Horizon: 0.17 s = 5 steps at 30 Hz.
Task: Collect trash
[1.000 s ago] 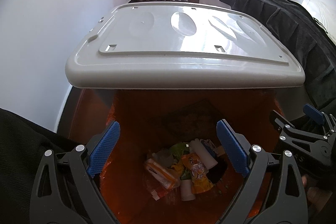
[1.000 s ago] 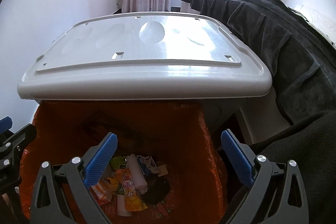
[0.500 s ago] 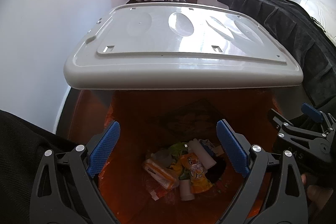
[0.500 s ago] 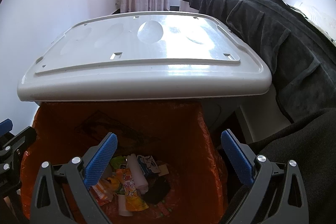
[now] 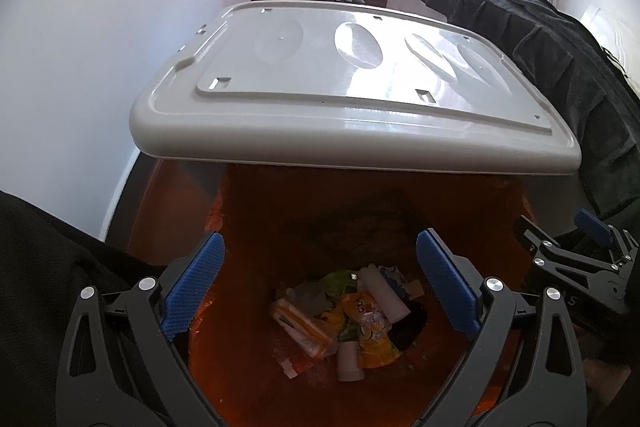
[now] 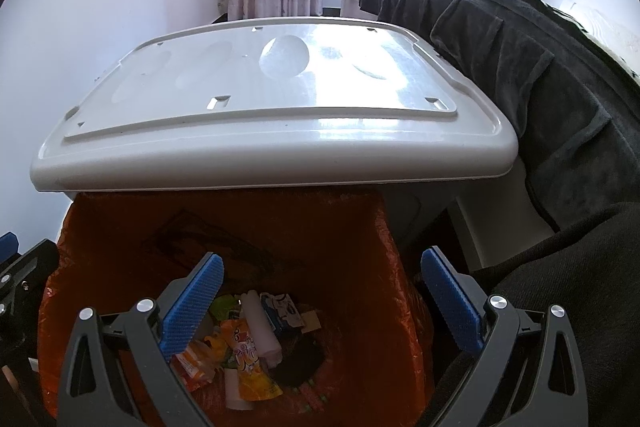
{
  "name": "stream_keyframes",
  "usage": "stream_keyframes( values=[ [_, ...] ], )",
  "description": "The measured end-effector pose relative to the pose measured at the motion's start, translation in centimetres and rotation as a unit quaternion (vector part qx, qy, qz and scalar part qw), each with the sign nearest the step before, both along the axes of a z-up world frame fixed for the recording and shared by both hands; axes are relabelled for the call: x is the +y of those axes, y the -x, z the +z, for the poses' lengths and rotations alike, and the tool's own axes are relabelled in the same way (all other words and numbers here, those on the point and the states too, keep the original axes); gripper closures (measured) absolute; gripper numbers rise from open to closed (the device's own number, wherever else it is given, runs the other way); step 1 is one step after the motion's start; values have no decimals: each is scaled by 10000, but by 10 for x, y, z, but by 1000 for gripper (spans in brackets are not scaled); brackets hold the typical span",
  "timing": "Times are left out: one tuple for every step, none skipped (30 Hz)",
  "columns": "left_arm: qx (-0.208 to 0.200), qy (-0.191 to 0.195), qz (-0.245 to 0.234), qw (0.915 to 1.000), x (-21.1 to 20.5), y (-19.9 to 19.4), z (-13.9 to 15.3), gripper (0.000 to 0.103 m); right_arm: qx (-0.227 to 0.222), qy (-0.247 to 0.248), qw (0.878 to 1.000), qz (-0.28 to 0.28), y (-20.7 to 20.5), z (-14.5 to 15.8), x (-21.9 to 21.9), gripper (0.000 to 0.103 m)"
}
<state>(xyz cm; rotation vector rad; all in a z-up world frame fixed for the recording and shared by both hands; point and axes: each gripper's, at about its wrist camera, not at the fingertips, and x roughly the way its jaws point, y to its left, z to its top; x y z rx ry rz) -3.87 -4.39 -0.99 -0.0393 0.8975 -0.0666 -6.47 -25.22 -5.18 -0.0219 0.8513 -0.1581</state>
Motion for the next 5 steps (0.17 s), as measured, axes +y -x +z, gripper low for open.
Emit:
stream_keyframes(
  values=[
    [-6,-7,-7,10000,0,0,0,9,-7,2,10000,-1,0,0,0,5],
    [-7,-7,-11,10000,0,0,0,9,-8,2,10000,-3,0,0,0,5],
    [7,-5,-11,10000,-1,0,0,9,-7,0,10000,-9,0,0,0,5],
    [27,-6,-7,10000,0,0,0,9,-7,-3,10000,-17,0,0,0,5],
    [46,-3,-2,10000,0,0,-1,9,-8,-6,10000,-23,0,0,0,5]
  ],
)
